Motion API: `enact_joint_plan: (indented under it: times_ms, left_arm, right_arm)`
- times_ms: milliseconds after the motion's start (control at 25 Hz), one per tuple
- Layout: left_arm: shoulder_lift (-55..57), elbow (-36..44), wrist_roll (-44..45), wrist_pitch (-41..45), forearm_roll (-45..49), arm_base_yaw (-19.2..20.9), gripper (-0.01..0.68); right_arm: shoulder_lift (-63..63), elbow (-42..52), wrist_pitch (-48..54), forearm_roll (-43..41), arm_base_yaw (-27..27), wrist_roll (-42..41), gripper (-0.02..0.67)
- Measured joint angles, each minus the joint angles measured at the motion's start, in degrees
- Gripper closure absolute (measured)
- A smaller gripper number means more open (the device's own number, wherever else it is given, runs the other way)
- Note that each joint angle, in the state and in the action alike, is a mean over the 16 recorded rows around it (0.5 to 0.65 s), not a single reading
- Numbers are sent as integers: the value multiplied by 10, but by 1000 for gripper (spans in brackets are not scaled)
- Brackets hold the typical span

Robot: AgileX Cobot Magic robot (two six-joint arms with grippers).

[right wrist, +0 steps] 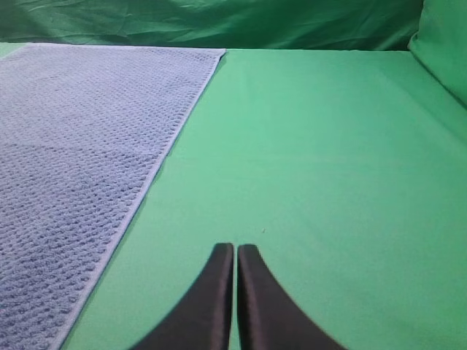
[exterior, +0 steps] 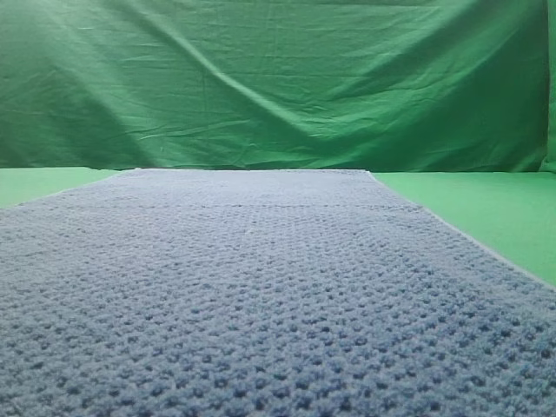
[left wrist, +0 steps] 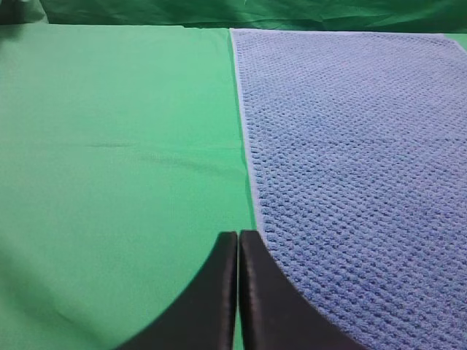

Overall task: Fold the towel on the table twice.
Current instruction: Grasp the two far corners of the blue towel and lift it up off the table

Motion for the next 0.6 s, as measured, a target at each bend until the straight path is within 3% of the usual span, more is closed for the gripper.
enact_joint_plan:
  times_ms: [600]
  left_arm:
    - [0, 0, 0, 0, 0, 0, 673]
  right_arm:
    - [0, 0, 0, 0, 0, 0, 649]
